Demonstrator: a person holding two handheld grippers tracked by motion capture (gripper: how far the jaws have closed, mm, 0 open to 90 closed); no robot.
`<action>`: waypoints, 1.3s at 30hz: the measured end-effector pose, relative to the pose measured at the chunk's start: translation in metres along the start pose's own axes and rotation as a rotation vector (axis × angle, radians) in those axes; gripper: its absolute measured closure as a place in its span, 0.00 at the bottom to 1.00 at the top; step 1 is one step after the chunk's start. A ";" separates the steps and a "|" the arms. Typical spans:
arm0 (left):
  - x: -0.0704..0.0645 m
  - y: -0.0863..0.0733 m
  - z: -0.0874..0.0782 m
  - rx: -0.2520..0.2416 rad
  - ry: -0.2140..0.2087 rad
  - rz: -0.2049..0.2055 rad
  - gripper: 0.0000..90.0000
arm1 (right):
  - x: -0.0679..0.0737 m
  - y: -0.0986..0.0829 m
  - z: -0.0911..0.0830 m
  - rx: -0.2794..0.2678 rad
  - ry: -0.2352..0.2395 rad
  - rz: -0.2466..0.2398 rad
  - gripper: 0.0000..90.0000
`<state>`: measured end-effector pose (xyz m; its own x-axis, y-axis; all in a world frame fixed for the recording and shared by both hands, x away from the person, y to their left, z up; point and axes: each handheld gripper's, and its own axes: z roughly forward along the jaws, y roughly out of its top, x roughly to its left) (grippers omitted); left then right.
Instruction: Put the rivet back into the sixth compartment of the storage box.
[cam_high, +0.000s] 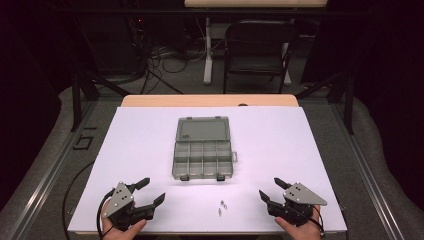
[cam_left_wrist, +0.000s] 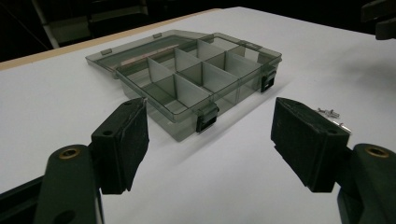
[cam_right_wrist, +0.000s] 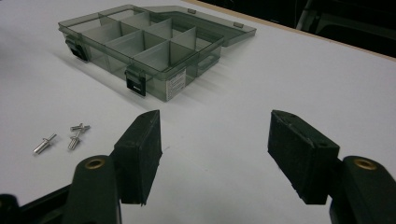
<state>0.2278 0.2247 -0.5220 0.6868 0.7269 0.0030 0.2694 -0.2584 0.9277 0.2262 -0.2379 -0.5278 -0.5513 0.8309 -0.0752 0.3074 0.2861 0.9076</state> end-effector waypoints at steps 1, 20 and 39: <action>0.000 0.000 0.000 -0.004 -0.002 -0.004 0.32 | 0.000 0.000 0.001 -0.002 0.007 -0.004 0.39; 0.002 -0.004 -0.002 0.035 0.010 -0.034 0.29 | 0.015 0.012 0.017 0.135 0.092 -0.053 0.51; 0.000 -0.002 0.007 0.066 -0.034 -0.032 0.33 | 0.052 0.026 0.054 0.294 0.267 -0.114 0.66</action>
<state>0.2319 0.2207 -0.5269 0.6992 0.7138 -0.0400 0.3346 -0.2774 0.9006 0.2474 -0.1612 -0.5301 -0.7646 0.6441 -0.0240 0.4195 0.5255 0.7402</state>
